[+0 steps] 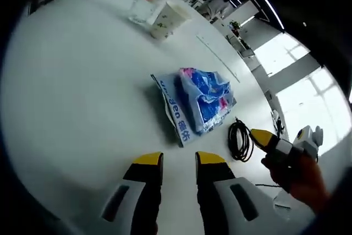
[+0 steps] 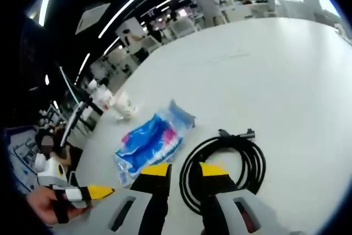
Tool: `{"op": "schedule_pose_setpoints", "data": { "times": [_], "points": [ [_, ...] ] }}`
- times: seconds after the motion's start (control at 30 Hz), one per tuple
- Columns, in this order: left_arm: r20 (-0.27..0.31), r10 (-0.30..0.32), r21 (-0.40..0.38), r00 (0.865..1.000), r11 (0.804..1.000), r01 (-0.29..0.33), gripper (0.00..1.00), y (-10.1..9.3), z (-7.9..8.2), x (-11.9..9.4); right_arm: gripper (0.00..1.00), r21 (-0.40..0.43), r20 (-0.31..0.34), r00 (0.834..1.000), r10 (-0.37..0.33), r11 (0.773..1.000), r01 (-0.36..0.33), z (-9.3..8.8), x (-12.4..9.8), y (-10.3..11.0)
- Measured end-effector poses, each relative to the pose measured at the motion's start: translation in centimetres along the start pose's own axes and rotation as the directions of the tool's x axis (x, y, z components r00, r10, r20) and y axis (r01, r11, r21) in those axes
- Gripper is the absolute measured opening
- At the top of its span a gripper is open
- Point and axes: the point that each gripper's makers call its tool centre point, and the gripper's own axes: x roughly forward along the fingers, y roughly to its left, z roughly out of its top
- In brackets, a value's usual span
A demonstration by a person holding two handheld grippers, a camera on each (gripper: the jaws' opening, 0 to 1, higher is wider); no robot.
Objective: Arrange the tabletop items into an orderly group along one side of the table until the central work area is clear of visible clutter.
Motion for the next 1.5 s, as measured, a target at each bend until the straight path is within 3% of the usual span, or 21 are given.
{"op": "schedule_pose_setpoints", "data": {
  "times": [0.23,0.4,0.57,1.0,1.1,1.23,1.37,1.5],
  "points": [
    [0.020,0.015,-0.014,1.000,1.000,-0.014,0.20,0.1,0.2,0.5,0.19,-0.057,-0.037,0.999,-0.001,0.998,-0.001,1.7,2.3,-0.4],
    [0.013,0.032,-0.012,0.999,0.999,-0.032,0.21,0.5,0.1,0.8,0.23,-0.154,-0.080,0.997,-0.003,0.988,-0.009,2.3,3.9,-0.2],
    [0.014,0.037,-0.012,0.999,0.999,-0.037,0.21,0.8,0.4,1.1,0.24,-0.175,-0.103,0.995,0.000,0.984,-0.018,3.0,5.4,-0.3],
    [0.015,0.018,0.007,1.000,1.000,-0.018,0.20,0.4,0.8,2.0,0.26,-0.321,-0.195,0.981,0.004,0.945,-0.068,4.7,8.3,-0.1],
    [0.015,0.015,0.008,1.000,1.000,-0.015,0.19,0.3,0.8,2.2,0.24,-0.362,-0.225,0.974,0.001,0.928,-0.085,4.4,8.8,0.2],
    [0.008,0.019,0.018,1.000,1.000,-0.019,0.16,0.2,0.9,2.4,0.21,-0.373,-0.241,0.971,0.002,0.923,-0.094,3.8,9.3,0.5],
    [-0.014,0.023,0.037,1.000,0.999,-0.022,0.10,0.1,0.9,2.8,0.06,-0.419,-0.249,0.968,-0.002,0.902,-0.106,3.6,9.5,0.3],
    [-0.020,0.028,0.067,0.999,0.997,-0.027,0.01,0.1,0.8,2.8,0.01,-0.413,-0.245,0.969,0.026,0.901,-0.128,3.4,9.2,0.7]
  ]
}}
